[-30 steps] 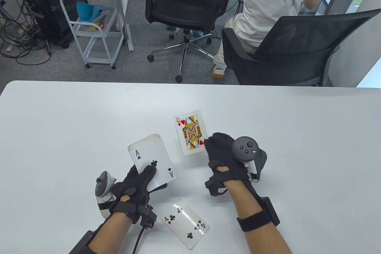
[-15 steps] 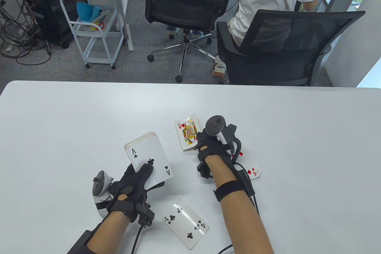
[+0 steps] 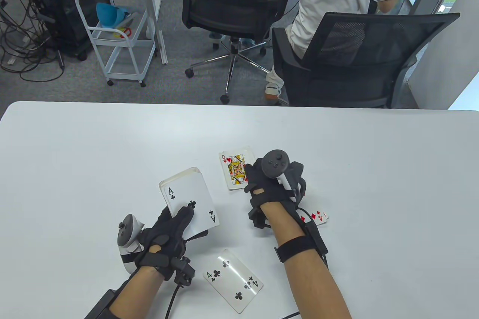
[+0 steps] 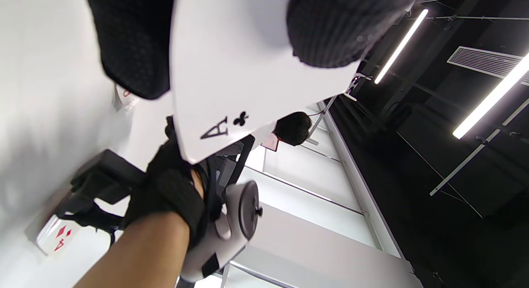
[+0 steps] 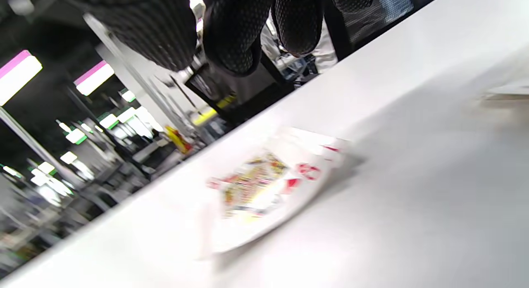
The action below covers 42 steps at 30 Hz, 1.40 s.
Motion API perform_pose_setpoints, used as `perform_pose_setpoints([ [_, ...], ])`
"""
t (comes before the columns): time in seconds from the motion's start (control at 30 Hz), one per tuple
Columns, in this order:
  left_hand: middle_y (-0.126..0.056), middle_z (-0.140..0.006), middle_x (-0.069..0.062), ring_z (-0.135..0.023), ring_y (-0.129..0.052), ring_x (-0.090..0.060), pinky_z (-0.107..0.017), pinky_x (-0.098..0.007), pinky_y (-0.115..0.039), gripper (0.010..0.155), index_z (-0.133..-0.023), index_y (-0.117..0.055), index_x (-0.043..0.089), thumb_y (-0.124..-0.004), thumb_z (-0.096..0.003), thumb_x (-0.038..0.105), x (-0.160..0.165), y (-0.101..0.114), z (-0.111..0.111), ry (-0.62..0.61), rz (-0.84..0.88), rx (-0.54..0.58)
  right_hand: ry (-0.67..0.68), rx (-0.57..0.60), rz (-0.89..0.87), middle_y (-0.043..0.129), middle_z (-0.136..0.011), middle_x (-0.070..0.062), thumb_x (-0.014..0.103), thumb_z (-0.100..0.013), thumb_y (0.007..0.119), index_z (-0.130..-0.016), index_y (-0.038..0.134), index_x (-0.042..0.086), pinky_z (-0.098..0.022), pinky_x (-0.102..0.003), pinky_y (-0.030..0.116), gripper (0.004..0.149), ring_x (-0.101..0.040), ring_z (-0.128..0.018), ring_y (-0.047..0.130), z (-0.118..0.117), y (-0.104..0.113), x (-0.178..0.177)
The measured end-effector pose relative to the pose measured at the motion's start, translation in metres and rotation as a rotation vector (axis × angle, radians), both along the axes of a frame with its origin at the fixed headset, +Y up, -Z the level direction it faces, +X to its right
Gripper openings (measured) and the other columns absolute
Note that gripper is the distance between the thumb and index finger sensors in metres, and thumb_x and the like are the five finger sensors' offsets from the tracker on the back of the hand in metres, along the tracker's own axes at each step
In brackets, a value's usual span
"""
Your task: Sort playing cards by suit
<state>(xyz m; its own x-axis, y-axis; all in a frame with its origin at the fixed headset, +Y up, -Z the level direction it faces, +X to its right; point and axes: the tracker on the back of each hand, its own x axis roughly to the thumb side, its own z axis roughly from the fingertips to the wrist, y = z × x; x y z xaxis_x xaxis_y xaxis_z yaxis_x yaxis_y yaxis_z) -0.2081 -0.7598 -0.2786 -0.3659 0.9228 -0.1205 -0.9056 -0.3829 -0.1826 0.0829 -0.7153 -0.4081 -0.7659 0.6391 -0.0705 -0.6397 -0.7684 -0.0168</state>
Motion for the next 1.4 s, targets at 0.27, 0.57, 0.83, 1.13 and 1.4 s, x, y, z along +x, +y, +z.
perform_pose_setpoints([
  [0.27, -0.077, -0.102, -0.003, -0.086, -0.092, -0.031, -0.051, -0.039, -0.094, 0.063, -0.104, -0.056, 0.023, -0.085, -0.0526, 0.043, 0.008, -0.002, 0.001, -0.032, -0.04, -0.003, 0.214, 0.114, -0.281, 0.053, -0.107, -0.024, 0.048, -0.056, 0.074, -0.085, 0.08, 0.01, -0.064, -0.075, 0.02, 0.048, -0.052, -0.102, 0.03, 0.064, 0.025, -0.002],
  [0.57, -0.079, -0.1, -0.001, -0.084, -0.095, -0.029, -0.049, -0.037, -0.096, 0.064, -0.104, -0.058, 0.023, -0.089, -0.0514, 0.04, 0.012, -0.009, 0.0, -0.074, -0.128, -0.024, 0.376, 0.174, -0.201, 0.053, -0.107, -0.023, 0.051, -0.056, 0.074, -0.088, 0.077, 0.011, -0.064, -0.075, 0.021, 0.051, -0.052, -0.102, 0.032, 0.095, 0.027, -0.034],
  [0.83, -0.082, -0.098, 0.0, -0.081, -0.098, -0.027, -0.046, -0.035, -0.098, 0.064, -0.103, -0.06, 0.024, -0.092, -0.0504, 0.042, 0.024, -0.01, 0.001, -0.135, -0.163, -0.017, 0.357, 0.202, -0.127, 0.054, -0.106, -0.023, 0.053, -0.052, 0.084, -0.087, 0.07, 0.009, -0.065, -0.075, 0.025, 0.058, -0.052, -0.102, 0.039, 0.108, 0.027, -0.034],
  [1.13, -0.082, -0.099, -0.001, -0.081, -0.097, -0.029, -0.045, -0.037, -0.097, 0.064, -0.103, -0.06, 0.023, -0.09, -0.0507, 0.046, 0.029, -0.011, 0.0, -0.195, -0.158, -0.022, 0.307, 0.233, -0.232, 0.07, -0.099, -0.019, 0.037, -0.053, 0.084, -0.076, 0.083, 0.005, -0.066, -0.076, 0.031, 0.039, -0.051, -0.099, 0.053, 0.112, 0.027, -0.017],
  [1.4, -0.077, -0.102, -0.003, -0.085, -0.093, -0.032, -0.047, -0.039, -0.095, 0.067, -0.105, -0.056, 0.023, -0.085, -0.0517, 0.051, 0.029, -0.011, 0.003, -0.253, -0.039, -0.057, 0.275, 0.24, -0.23, 0.067, -0.101, -0.018, 0.034, -0.053, 0.087, -0.087, 0.078, 0.009, -0.067, -0.075, 0.034, 0.044, -0.05, -0.099, 0.055, 0.111, 0.031, -0.008],
])
